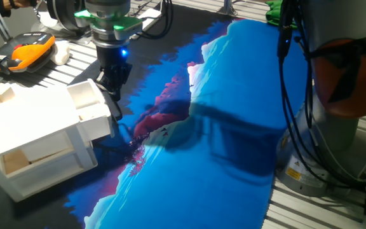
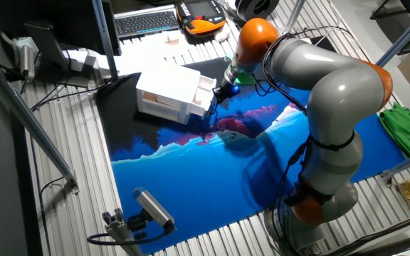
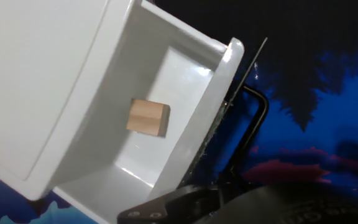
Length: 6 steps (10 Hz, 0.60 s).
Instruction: Use the gripper to push and close the drawer
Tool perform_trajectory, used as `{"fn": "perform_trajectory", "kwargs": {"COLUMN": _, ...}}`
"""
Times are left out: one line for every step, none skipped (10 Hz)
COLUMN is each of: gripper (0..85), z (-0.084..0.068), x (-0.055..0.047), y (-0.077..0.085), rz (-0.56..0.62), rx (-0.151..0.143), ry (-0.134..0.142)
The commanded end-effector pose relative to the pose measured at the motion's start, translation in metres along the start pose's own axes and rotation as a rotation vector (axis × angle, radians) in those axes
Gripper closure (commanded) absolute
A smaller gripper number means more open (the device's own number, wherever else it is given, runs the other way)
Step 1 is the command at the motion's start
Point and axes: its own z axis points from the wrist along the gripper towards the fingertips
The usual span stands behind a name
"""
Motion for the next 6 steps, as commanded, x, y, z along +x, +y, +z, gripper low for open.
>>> {"fn": "perform_trajectory", "kwargs": {"gripper": 85.0, "z": -0.0051, "x": 0.0006, "y": -0.0026, "rz": -0.003, "rx": 0.003, "ry": -0.001}}
{"fn": "perform_trajectory", "kwargs": {"gripper": 85.0, "z": -0.0105, "x": 0.0016, "y": -0.0029, "rz": -0.004, "rx": 0.015, "ry": -0.002}}
{"fn": "perform_trajectory", "kwargs": {"gripper": 85.0, "z": -0.0142, "x": 0.0029, "y": -0.0031, "rz": -0.004, "rx": 0.020, "ry": -0.002}}
{"fn": "perform_trajectory", "kwargs": {"gripper": 85.0, "z": -0.0132, "x": 0.0026, "y": -0.0024, "rz": -0.004, "rx": 0.018, "ry": 0.001}}
{"fn": "perform_trajectory", "kwargs": {"gripper": 85.0, "z": -0.0096, "x": 0.0021, "y": -0.0029, "rz": -0.004, "rx": 0.018, "ry": -0.001}}
{"fn": "perform_trajectory", "kwargs": {"gripper": 85.0, "z": -0.0085, "x": 0.0026, "y": -0.0036, "rz": -0.006, "rx": 0.018, "ry": -0.002}}
